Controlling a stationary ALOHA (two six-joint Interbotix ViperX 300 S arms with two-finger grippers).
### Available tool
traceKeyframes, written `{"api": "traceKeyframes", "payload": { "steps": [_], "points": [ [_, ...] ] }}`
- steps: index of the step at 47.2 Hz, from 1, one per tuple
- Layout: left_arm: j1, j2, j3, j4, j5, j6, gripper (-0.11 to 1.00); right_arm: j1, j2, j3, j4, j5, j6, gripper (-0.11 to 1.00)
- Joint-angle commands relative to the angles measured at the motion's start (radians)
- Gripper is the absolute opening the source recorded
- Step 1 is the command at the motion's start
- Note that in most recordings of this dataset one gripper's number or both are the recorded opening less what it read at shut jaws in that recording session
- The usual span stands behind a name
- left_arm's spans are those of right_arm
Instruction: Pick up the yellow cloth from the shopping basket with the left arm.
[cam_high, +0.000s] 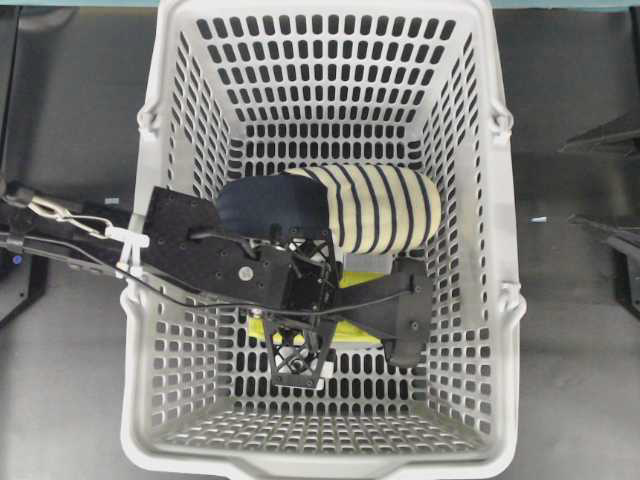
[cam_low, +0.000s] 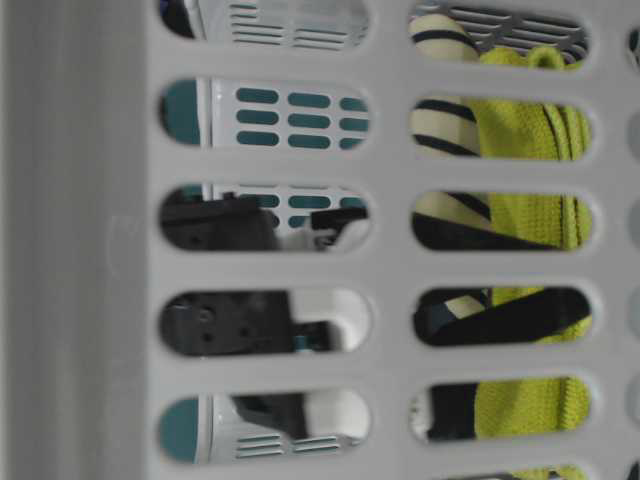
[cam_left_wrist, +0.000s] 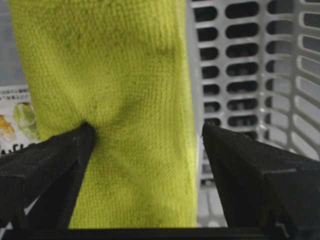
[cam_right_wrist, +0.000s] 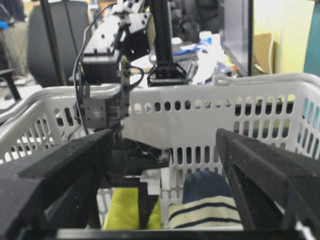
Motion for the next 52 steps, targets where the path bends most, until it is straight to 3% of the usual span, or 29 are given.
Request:
{"api": "traceKeyframes", "payload": {
  "steps": [1,5,8,16,19,29,42,52],
  "points": [
    [0.005,-0.009,0.018,0.003,-0.025,-0.023,0.84,-0.002,0.005,-0.009,0.003,-0.005,-0.002,0.79],
    [0.003,-0.014,0.034,0.003,-0.029,-0.043,0.79,-0.002,0.005,-0.008,0.003,-0.005,-0.002,0.79],
    [0.003,-0.017,0.041,0.003,-0.029,-0.044,0.68,-0.002,0.005,-0.008,0.003,-0.006,-0.002,0.79],
    [0.003,-0.037,0.031,0.003,-0.023,-0.038,0.22,0.000,0.005,-0.006,0.003,-0.006,0.000,0.79],
    [0.005,-0.048,0.023,0.003,-0.023,-0.037,0.12,0.000,0.005,-0.008,0.003,-0.006,0.000,0.79],
    [0.008,-0.103,-0.066,0.005,0.034,-0.015,0.12,0.000,0.002,-0.006,0.003,-0.006,0.000,0.79],
    [0.012,-0.149,-0.370,0.005,0.318,-0.014,0.12,-0.002,-0.012,-0.006,0.003,-0.005,0.000,0.79],
    [0.026,-0.143,-0.466,0.005,0.410,-0.014,0.12,0.000,-0.017,-0.002,0.003,-0.003,0.000,0.79]
  ]
}}
